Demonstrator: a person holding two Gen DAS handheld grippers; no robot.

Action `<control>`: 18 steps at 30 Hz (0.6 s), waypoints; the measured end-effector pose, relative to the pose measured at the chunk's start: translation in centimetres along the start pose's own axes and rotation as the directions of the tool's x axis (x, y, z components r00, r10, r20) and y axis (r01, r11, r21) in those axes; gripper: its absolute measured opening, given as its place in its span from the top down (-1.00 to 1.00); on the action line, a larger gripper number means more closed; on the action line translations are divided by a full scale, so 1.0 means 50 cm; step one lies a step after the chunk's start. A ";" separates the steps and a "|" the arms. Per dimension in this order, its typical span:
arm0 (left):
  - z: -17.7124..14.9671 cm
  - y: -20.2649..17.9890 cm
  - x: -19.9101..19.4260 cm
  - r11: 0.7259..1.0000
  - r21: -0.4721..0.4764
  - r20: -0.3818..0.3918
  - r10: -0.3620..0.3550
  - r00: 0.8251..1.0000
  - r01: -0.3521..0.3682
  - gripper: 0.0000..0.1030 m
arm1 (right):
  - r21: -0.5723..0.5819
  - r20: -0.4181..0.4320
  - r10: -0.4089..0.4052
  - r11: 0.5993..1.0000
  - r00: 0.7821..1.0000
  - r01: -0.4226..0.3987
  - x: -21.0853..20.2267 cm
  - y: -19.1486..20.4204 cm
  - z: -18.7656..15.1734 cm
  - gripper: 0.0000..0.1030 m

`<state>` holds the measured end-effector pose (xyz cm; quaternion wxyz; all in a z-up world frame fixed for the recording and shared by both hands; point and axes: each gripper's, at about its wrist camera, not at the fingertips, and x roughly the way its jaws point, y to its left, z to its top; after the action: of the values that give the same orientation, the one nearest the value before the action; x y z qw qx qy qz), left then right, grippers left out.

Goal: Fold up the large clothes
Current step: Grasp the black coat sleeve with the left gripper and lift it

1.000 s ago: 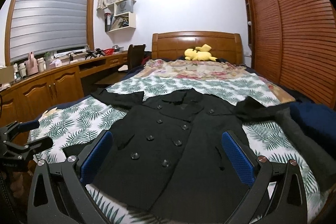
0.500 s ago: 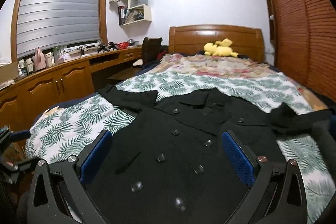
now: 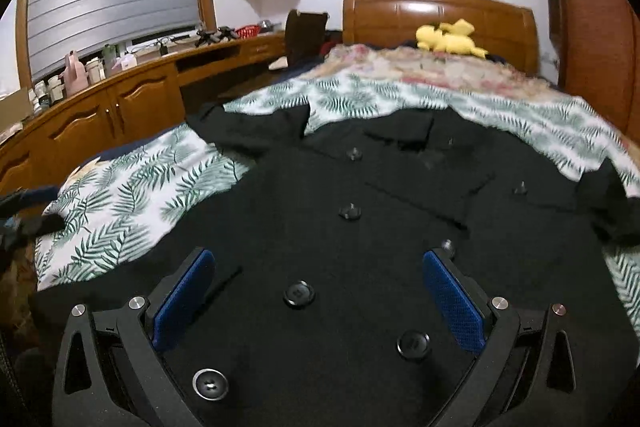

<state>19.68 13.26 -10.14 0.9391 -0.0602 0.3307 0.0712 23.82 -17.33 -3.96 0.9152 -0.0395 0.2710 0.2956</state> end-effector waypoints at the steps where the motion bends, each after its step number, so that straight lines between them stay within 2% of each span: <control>1: 0.013 0.009 0.018 1.000 -0.003 -0.005 -0.013 1.000 0.013 -0.99 | 0.005 -0.013 0.003 1.000 1.000 -0.003 0.006 -0.006 0.003 -1.00; 3: 0.048 0.026 0.061 1.000 0.000 -0.011 -0.023 1.000 0.023 -0.97 | 0.014 -0.047 0.012 1.000 0.999 -0.011 0.018 -0.021 0.005 -1.00; 10: 0.141 0.070 0.199 0.995 -0.066 -0.066 -0.073 0.995 0.069 -0.55 | 0.033 -0.070 0.041 0.999 0.997 -0.038 0.002 -0.056 0.024 -1.00; 18: 0.221 0.128 0.354 0.982 -0.185 -0.105 -0.047 0.993 0.027 -0.52 | 0.043 -0.059 0.048 0.998 0.997 -0.045 -0.008 -0.039 0.017 -1.00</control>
<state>38.98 23.00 -13.15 0.9114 -0.1563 0.3721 0.0802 25.05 -18.95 -3.23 0.9001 -0.0232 0.3054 0.3100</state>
